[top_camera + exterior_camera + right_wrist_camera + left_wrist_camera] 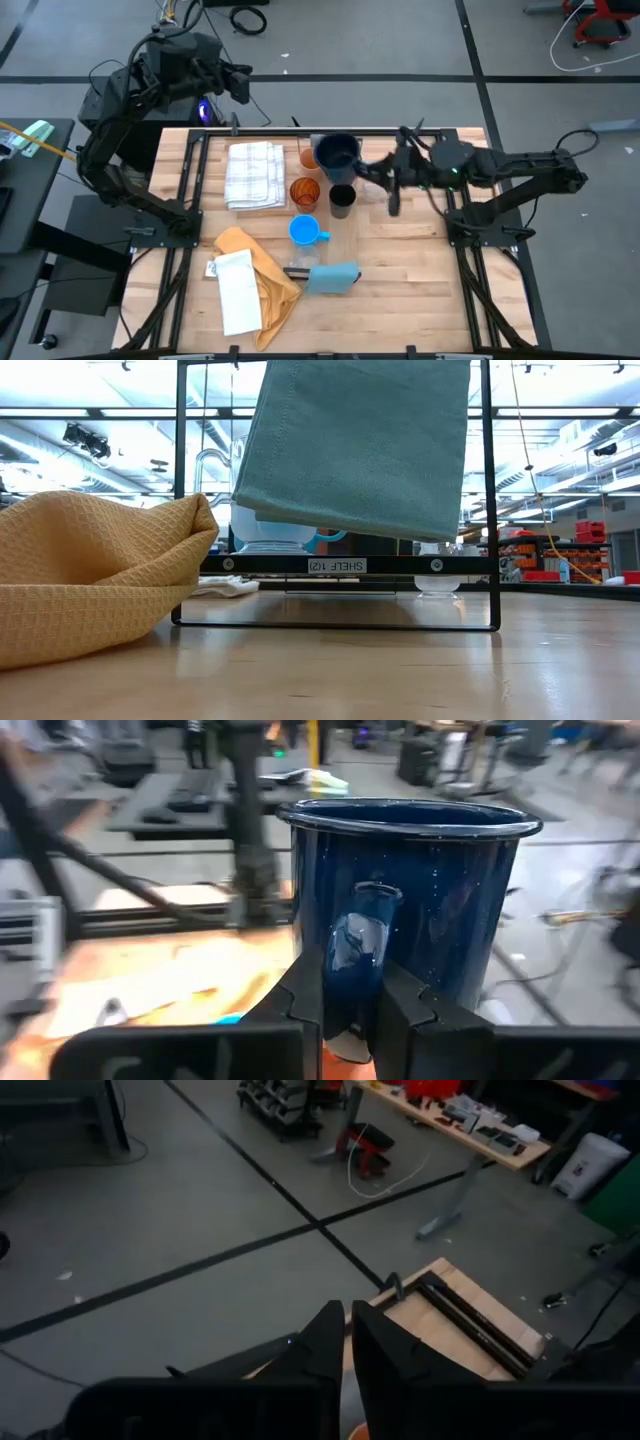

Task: Stack small to large cups/mugs on shelf
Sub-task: Put the dark blue mug on the shelf

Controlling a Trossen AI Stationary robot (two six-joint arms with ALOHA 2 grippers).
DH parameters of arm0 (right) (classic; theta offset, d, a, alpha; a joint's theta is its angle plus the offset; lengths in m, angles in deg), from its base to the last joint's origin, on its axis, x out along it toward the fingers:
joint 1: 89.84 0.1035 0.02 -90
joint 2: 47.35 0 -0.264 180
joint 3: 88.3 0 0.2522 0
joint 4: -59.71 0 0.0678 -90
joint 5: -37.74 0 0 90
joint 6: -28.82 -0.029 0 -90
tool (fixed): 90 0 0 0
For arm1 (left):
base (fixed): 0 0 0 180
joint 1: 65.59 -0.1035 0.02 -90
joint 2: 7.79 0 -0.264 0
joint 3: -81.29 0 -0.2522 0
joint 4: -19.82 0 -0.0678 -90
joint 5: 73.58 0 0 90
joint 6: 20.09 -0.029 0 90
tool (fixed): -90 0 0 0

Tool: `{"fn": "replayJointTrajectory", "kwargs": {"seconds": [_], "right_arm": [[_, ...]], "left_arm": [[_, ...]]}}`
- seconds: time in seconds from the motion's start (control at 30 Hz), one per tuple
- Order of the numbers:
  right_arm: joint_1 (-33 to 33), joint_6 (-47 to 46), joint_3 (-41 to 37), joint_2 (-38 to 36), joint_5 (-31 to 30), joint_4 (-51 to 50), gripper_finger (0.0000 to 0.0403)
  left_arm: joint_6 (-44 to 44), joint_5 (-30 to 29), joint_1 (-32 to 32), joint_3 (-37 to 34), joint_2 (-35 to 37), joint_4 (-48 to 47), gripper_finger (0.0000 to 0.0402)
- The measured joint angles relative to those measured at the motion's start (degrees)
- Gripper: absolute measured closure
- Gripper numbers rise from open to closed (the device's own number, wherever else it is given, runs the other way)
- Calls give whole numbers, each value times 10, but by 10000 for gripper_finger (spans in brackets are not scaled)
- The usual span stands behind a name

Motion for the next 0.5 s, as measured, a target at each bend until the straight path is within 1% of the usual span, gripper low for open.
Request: {"fn": "replayJointTrajectory", "kwargs": {"seconds": [0.07, 0.2, 0.37, 0.43, 0.5], "right_arm": [[31, -23, -8, -13, -16, -7, 355], [87, -62, -33, -34, -79, -19, 355], [141, -140, -100, -76, -167, -15, 355], [160, -168, -140, -95, -197, 7, 355], [180, -183, -178, -113, -225, 54, 355]], "left_arm": [[-7, 0, -2, 0, 0, -1, 374], [-9, 0, -2, 0, -2, 0, 368], [-19, 0, -2, 0, -2, 0, 360], [-19, 0, -2, 0, -2, 0, 359], [-19, 0, -2, -1, -2, -1, 360]]}}
